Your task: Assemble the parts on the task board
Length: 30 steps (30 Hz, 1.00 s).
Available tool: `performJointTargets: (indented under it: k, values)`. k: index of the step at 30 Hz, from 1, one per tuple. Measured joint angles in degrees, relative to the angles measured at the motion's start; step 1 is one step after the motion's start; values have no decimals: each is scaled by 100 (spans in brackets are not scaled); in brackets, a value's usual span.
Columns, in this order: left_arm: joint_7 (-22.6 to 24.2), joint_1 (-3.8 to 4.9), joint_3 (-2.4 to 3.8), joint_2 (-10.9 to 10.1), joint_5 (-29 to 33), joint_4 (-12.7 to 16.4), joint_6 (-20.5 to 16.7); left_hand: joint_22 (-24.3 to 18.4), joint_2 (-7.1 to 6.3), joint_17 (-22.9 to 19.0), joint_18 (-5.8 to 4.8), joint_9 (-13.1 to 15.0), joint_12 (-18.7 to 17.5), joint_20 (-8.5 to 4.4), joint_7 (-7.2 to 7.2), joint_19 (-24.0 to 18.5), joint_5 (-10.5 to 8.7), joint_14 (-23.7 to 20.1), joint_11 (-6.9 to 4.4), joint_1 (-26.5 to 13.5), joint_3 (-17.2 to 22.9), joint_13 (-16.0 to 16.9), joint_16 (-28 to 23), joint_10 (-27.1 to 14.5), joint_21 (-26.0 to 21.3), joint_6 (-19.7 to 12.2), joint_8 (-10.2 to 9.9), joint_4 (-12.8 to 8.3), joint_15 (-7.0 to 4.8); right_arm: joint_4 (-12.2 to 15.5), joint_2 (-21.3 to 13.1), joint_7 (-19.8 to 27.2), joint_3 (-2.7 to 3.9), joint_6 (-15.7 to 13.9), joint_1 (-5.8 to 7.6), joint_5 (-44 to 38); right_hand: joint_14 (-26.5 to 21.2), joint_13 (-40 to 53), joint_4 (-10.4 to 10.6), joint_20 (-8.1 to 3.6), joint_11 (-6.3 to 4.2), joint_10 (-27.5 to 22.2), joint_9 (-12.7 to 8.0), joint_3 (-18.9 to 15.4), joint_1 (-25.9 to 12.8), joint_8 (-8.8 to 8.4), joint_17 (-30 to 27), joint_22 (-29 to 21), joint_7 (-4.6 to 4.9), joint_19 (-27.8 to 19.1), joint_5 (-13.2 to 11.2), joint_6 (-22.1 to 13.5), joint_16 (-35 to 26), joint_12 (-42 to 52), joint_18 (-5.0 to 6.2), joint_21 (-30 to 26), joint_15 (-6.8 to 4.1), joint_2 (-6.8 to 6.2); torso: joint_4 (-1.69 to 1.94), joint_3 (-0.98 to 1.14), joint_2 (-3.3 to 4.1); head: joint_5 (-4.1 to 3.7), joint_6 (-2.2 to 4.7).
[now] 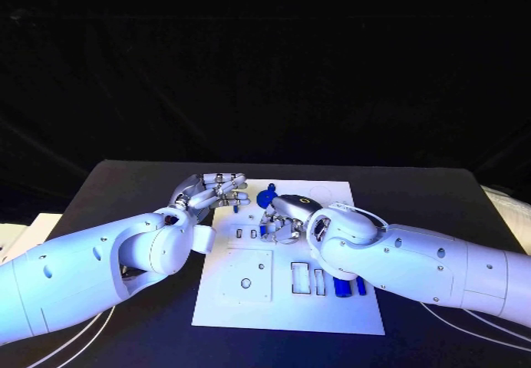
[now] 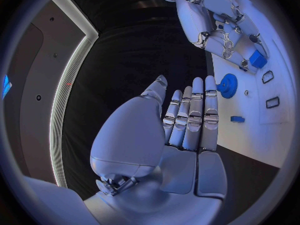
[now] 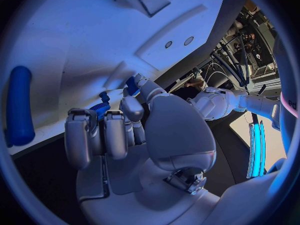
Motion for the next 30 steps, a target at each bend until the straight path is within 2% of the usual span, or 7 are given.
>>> performJointTargets:
  k: [2,8,20,26,30]
  values:
    - [0,0,0,4,0,0,1,0,0,5,0,0,0,0,0,0,0,0,0,0,15,0,0,0,0,0,0,-16,0,0,3,-9,-6,11,-2,-10,0,-12,14,0,19,-20,-12,-15,-23,-38,0,0,26,0,2,-36,-14,-21,-1,-3,0,-23,0,1,-1,-7,-5]
    - [0,-1,0,7,1,-1,4,0,0,6,0,0,0,0,0,0,0,0,0,0,15,0,0,0,0,0,0,-16,0,-2,6,-28,-12,27,-11,-48,-1,-38,-24,20,49,-51,-32,-101,-72,-116,0,0,51,-20,232,-116,-49,-55,0,-27,42,-168,1,-1,-1,0,-8]
    - [0,-1,0,4,3,-4,10,-1,0,5,0,0,0,0,0,0,0,0,0,0,15,0,0,0,0,0,0,-15,0,-1,23,-39,-16,16,-14,-95,-1,-38,-17,20,49,-51,-37,-108,-59,-121,0,4,51,-20,257,-116,-56,-55,-1,-27,42,-183,8,-11,-1,-5,-12]
    - [0,-1,0,0,3,-3,12,-1,0,5,0,0,0,0,0,0,0,0,0,0,15,0,0,0,0,0,0,-15,0,-2,26,-41,-18,2,-17,-100,-1,-47,39,41,49,-51,-37,-164,-129,-121,4,4,50,-40,257,-116,-56,-86,-1,-35,42,-253,10,-11,-1,-5,-15]
    - [-2,-1,0,-2,3,-3,14,-1,0,5,0,0,0,0,0,0,0,0,0,0,15,0,0,0,0,0,0,-15,0,-2,32,-41,-22,-11,-20,-100,20,-92,78,61,80,-83,-48,-284,-180,-187,3,4,56,-61,248,-182,-88,-144,-1,-72,62,-304,9,-11,-1,1,-16]
